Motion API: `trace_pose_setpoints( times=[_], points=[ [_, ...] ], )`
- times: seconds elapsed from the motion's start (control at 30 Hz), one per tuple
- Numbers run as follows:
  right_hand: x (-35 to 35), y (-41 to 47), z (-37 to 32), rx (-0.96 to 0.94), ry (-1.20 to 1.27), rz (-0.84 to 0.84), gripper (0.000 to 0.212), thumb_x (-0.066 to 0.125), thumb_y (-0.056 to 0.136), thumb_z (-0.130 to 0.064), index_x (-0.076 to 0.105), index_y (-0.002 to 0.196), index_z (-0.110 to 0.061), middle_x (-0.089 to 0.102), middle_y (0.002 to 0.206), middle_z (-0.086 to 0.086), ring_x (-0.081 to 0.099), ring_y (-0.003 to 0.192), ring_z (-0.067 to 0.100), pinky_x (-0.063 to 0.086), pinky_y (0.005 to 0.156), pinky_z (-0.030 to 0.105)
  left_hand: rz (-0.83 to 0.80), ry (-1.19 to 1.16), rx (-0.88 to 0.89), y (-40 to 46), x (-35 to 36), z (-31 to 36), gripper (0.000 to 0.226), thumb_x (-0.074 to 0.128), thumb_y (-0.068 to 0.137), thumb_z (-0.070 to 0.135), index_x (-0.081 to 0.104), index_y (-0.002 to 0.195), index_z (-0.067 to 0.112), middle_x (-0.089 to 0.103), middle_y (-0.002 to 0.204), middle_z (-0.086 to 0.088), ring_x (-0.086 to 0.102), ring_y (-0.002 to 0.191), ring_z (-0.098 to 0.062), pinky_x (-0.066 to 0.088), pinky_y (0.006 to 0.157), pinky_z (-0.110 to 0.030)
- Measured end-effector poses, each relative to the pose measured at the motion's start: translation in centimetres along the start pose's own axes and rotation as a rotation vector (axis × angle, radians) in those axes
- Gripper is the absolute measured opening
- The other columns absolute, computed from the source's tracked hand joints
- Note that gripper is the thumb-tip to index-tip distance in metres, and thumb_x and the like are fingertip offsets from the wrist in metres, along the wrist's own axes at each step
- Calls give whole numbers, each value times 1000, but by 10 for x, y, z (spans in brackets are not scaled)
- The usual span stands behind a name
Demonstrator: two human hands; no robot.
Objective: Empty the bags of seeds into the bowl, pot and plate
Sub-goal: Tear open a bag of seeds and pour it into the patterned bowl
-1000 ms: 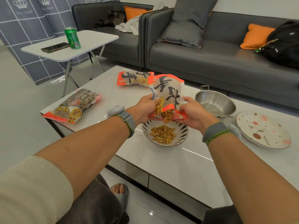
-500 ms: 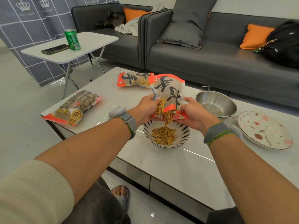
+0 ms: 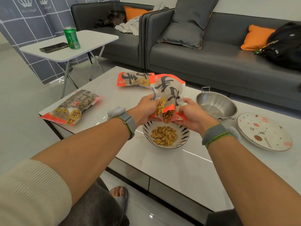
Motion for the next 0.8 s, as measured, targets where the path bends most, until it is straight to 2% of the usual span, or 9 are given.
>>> trace_pose_setpoints(
  times=[0.1,0.23,0.4,0.47,0.6,0.8],
  points=[
    [-1,0,0,7,13,-8,68,36,99,15,37,155,-24,60,138,21,76,101,38,67,73,52,1,2,-10,0,0,0,27,43,116,25,66,130,20,78,115,-18,80,95,-41,67,70,-57],
    [0,2,-1,2,13,4,67,36,100,15,38,155,-24,62,135,21,75,101,37,67,73,54,12,-2,7,-2,2,2,25,45,115,23,67,126,19,77,104,-11,79,80,-31,67,62,-50],
    [-3,3,-4,-5,39,9,66,34,97,17,44,150,-21,63,132,22,75,101,38,65,81,60,46,-13,25,1,-1,4,22,49,114,21,70,111,17,76,88,-9,77,66,-29,65,55,-46],
    [-2,3,-4,1,38,11,66,35,98,16,43,151,-22,62,134,22,74,105,40,65,81,60,53,-9,32,3,-1,4,21,51,113,22,70,109,16,76,85,-9,76,64,-27,66,57,-47],
    [-1,2,-4,-8,27,4,64,35,98,16,45,148,-21,62,134,22,75,104,39,65,80,58,86,-17,26,9,-2,0,19,56,111,22,72,111,11,76,91,-11,77,73,-28,67,72,-58],
    [-1,1,-4,-10,18,-3,65,35,99,16,43,151,-23,62,135,20,75,106,40,66,81,57,100,-13,35,9,0,-1,20,55,112,27,72,108,16,75,86,-7,75,70,-24,68,68,-51]
  ],
)
Point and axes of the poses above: each hand's wrist, its own y-axis towards the middle knuckle, its own x-axis out of the palm, z = x × y, the point moved 1 cm from there along y, towards the middle knuckle
